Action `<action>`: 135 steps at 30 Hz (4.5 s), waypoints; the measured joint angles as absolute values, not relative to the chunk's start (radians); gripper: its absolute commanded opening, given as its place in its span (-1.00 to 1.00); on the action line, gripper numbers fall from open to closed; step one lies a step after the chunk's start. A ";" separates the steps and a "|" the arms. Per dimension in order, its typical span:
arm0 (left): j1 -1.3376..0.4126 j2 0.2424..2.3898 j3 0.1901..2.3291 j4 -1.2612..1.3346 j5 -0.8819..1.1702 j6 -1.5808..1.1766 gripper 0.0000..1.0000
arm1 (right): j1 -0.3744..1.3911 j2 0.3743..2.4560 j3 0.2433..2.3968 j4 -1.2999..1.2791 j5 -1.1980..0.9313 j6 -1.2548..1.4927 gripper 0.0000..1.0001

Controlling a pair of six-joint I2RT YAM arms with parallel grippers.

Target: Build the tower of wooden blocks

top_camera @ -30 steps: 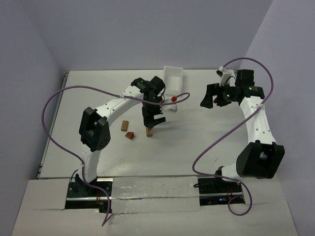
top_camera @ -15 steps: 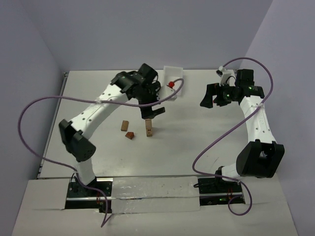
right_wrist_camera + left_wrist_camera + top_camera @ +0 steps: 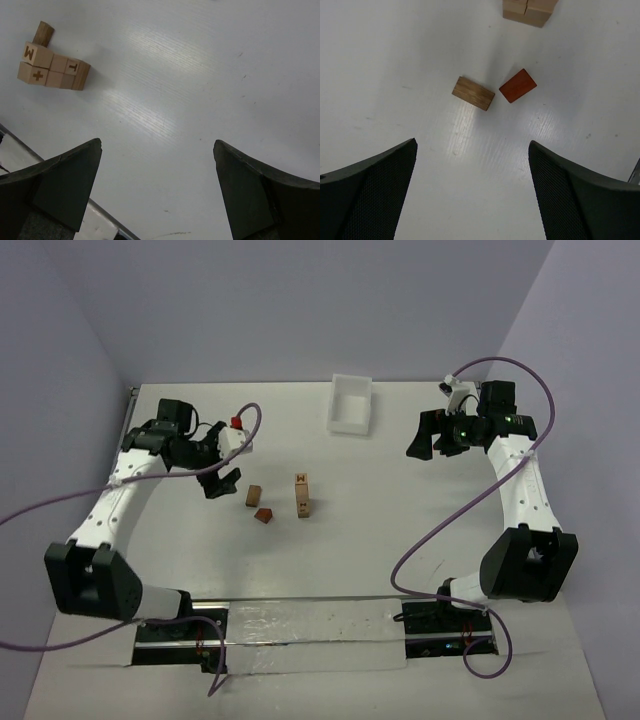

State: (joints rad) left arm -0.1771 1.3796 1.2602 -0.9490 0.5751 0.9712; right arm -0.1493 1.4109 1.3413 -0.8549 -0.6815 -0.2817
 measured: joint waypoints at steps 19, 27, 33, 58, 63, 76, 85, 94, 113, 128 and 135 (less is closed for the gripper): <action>-0.152 1.855 1.256 -0.855 0.708 1.369 0.98 | -0.145 1.462 1.341 -0.863 -0.639 -0.286 0.99; -0.193 1.912 1.256 -0.803 0.684 1.381 0.89 | -0.144 1.491 1.344 -0.876 -0.636 -0.293 0.99; -0.202 1.930 1.256 -0.789 0.663 1.395 0.52 | -0.144 1.506 1.353 -0.883 -0.636 -0.300 0.99; -0.343 1.622 1.475 -0.829 0.652 0.951 -0.55 | -0.144 1.508 1.364 -0.893 -0.656 -0.308 0.99; -0.421 1.616 1.505 -0.841 0.636 0.861 -0.46 | -0.144 1.508 1.371 -0.901 -0.656 -0.311 0.99; -0.528 1.680 1.508 -0.842 0.584 0.761 -0.36 | -0.141 1.508 1.375 -0.904 -0.656 -0.313 0.99; -0.548 1.702 1.503 -0.835 0.568 0.735 -0.23 | -0.137 1.508 1.375 -0.905 -0.656 -0.313 0.99; -0.577 1.704 1.487 -0.831 0.553 0.733 -0.15 | -0.135 1.508 1.375 -0.906 -0.656 -0.315 0.99; -0.581 1.744 1.482 -0.819 0.530 0.725 0.06 | -0.135 1.508 1.375 -0.906 -0.656 -0.316 0.99; -0.589 1.751 1.482 -0.814 0.515 0.725 0.10 | -0.135 1.508 1.375 -0.907 -0.656 -0.317 0.99; -0.590 1.751 1.482 -0.812 0.506 0.725 0.14 | -0.132 1.508 1.375 -0.908 -0.656 -0.322 0.99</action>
